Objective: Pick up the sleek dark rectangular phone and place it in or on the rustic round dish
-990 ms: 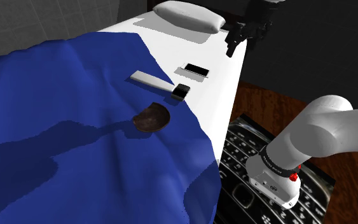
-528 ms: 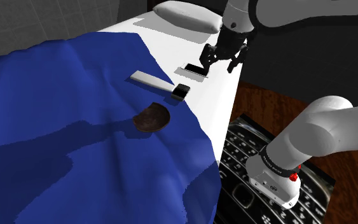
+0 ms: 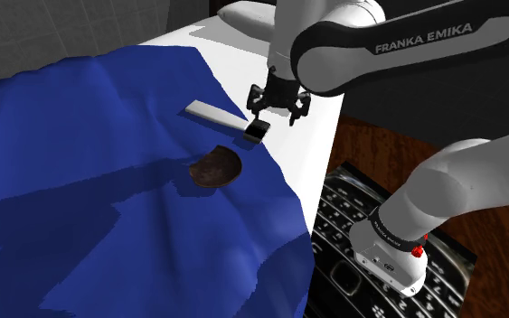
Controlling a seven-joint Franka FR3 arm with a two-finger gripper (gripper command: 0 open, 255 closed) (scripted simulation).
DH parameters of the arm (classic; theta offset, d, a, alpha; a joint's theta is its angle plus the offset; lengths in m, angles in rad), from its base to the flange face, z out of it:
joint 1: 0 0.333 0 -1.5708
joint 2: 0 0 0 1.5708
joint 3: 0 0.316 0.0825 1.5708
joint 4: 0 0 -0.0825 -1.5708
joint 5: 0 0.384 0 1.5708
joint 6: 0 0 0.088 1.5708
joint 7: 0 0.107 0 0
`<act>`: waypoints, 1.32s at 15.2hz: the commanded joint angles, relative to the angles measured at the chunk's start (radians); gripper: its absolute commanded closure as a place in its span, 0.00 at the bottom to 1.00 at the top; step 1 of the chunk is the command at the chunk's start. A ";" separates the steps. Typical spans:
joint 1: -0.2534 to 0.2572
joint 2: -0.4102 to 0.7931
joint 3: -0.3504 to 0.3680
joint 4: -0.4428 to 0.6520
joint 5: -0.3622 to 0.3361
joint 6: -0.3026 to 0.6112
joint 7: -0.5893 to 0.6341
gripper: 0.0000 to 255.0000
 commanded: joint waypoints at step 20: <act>-0.208 0.340 0.238 0.049 -0.227 0.250 0.420 0.00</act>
